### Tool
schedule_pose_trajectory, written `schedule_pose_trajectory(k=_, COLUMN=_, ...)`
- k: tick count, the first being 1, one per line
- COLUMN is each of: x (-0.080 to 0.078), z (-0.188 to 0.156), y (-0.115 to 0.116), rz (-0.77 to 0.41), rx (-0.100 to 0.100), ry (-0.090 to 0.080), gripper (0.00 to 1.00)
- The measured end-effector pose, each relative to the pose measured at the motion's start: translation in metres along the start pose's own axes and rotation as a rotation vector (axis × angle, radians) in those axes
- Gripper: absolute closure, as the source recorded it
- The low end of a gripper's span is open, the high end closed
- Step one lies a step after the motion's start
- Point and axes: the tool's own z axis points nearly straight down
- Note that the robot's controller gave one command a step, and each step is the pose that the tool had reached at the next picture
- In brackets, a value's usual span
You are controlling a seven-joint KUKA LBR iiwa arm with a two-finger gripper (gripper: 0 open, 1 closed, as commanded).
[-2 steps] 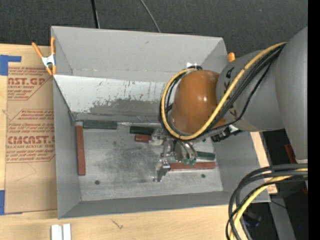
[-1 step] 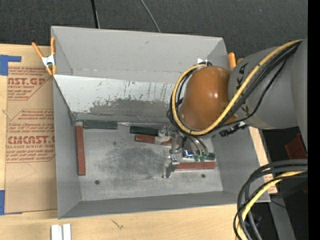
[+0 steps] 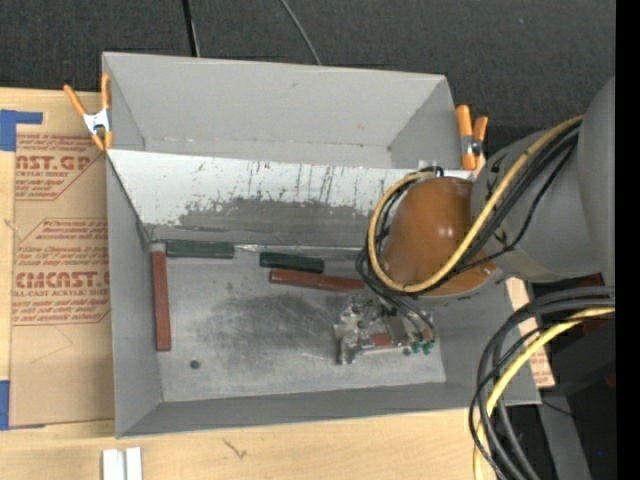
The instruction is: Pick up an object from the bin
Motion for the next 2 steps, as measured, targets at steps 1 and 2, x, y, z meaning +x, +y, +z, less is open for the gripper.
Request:
schedule_pose_trajectory(k=1, x=0.0, z=0.0, y=0.0, rz=0.0, rx=0.0, ry=0.0, gripper=1.0)
schedule_pose_trajectory(k=2, x=-0.011, z=-0.098, y=0.0, rz=-0.009, rx=0.0, ry=0.002, gripper=1.0)
